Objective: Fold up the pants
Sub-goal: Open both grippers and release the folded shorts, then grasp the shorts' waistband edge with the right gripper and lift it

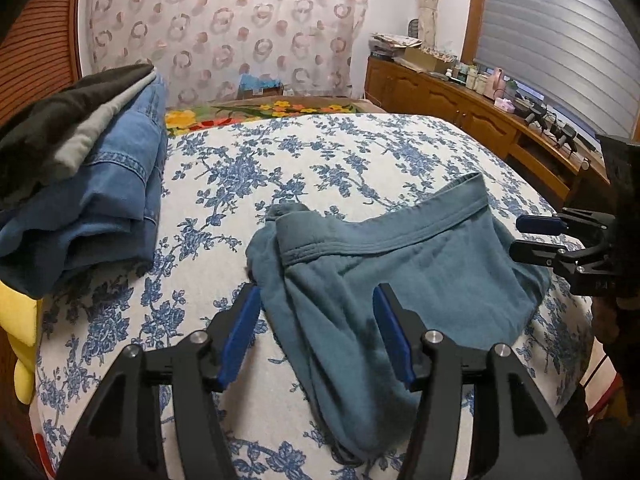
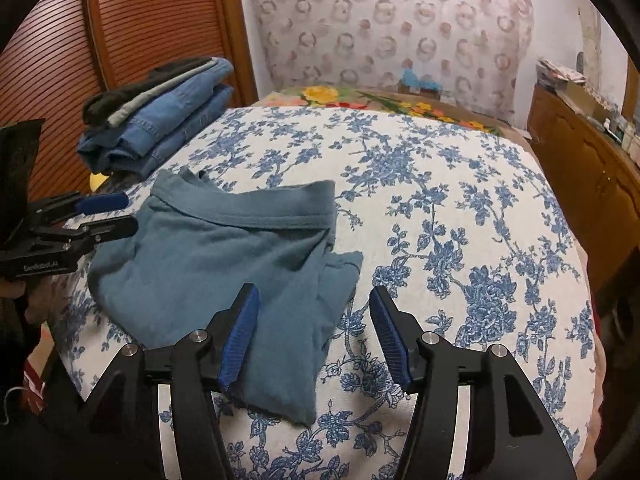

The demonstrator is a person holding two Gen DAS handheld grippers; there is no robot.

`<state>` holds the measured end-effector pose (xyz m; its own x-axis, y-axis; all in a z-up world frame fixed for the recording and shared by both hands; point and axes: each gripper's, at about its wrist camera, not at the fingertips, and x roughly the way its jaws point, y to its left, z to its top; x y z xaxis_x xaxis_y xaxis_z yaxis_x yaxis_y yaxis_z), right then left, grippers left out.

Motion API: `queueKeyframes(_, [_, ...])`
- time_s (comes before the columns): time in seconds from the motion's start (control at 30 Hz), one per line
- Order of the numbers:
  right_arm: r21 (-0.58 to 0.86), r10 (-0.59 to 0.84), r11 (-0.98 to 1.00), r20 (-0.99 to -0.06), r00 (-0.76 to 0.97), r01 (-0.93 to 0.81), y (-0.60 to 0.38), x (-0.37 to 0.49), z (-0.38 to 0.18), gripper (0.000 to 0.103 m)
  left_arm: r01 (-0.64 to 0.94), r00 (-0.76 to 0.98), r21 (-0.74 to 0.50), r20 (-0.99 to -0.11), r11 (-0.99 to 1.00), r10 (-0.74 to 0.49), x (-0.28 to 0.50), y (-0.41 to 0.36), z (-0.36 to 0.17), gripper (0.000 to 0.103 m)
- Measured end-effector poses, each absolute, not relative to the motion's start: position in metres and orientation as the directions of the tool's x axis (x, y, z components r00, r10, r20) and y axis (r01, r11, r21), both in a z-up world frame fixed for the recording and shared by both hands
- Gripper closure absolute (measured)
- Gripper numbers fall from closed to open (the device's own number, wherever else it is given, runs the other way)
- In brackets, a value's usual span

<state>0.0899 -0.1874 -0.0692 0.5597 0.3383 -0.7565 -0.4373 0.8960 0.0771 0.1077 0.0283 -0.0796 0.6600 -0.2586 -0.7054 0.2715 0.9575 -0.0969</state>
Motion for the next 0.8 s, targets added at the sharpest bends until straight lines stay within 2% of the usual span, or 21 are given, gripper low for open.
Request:
queueKeyframes(0.47, [0.092,0.356,0.888,-0.758,0.547,-0.450,-0.176,0.123,-0.069,0.044,0.246,0.624,-0.097,-0.746,0.964,-0.234,0.144,0.040,-0.086,0.045])
queueKeyframes(0.6, [0.048,0.295,0.909,-0.776,0.557,-0.415,-0.176,0.137,-0.074,0.044,0.248,0.609,-0.107,-0.756,0.963,-0.241,0.151,0.042,-0.088,0.045])
queueKeyframes(0.8, [0.103,0.314,0.919,-0.774,0.549,-0.380,-0.192,0.135,-0.070,0.044,0.248,0.593,-0.152,-0.757,0.957,-0.274,0.153,0.047,-0.093,0.044])
